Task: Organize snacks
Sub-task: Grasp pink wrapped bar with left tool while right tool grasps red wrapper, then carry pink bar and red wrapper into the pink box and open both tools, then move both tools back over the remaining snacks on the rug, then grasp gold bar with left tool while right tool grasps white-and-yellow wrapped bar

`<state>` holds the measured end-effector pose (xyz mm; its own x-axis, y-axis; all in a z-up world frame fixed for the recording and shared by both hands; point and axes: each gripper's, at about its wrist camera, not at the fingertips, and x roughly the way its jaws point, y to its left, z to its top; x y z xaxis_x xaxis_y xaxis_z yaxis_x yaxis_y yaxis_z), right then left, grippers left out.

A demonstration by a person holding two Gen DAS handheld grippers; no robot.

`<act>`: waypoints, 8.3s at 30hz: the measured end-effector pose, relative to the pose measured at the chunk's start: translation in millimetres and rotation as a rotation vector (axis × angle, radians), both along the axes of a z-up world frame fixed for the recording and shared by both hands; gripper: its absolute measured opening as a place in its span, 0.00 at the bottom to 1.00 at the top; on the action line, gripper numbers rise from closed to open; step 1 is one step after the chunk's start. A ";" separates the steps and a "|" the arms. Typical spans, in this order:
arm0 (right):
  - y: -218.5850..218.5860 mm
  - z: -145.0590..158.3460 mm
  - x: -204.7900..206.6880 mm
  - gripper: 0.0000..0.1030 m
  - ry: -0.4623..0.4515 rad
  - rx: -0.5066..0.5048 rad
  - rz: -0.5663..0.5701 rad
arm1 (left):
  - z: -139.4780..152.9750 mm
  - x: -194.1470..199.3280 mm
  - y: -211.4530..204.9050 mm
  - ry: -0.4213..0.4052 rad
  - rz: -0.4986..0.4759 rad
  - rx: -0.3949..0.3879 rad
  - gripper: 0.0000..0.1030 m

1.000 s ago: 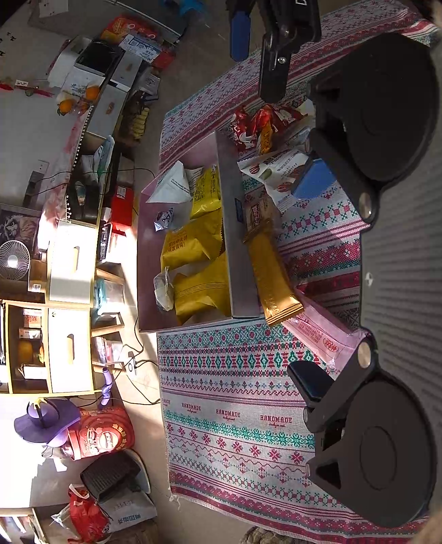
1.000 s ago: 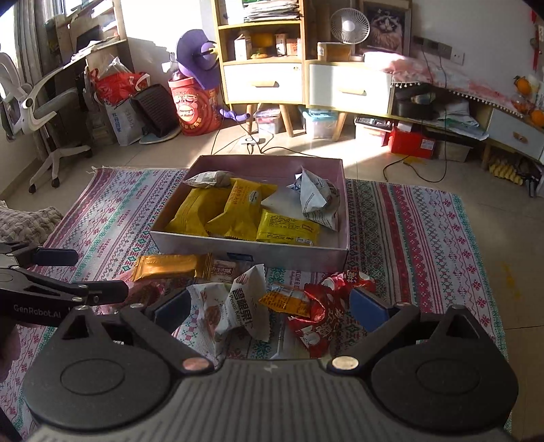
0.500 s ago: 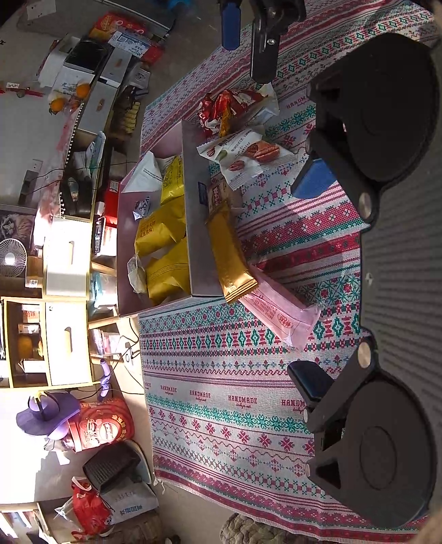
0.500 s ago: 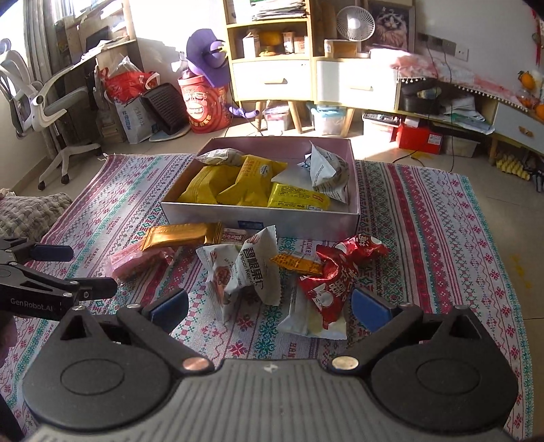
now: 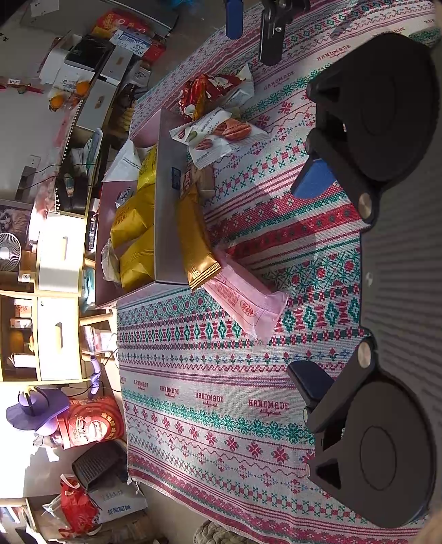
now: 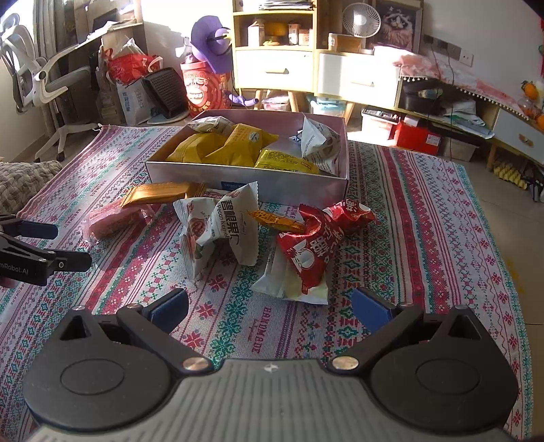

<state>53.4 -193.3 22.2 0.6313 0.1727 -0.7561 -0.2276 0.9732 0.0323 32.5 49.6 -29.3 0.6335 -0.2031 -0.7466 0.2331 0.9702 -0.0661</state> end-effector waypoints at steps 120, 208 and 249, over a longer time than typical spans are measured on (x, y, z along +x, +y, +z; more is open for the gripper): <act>-29.9 11.5 175.6 0.41 0.108 0.417 -0.190 | 33.2 208.7 -115.2 -0.061 -0.117 -0.079 0.39; -6.8 -16.8 50.9 0.94 0.100 -0.019 -0.077 | -13.5 79.4 -40.2 -0.104 -0.142 0.097 1.00; -23.9 -22.3 68.2 0.75 0.144 -0.039 -0.062 | -14.1 107.7 -63.0 -0.028 -0.292 0.086 0.65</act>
<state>121.7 -217.2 0.0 0.5244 0.1059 -0.8448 -0.1629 0.9864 0.0225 140.2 -13.5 -43.3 0.5778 -0.3168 -0.7522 0.5038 0.8635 0.0233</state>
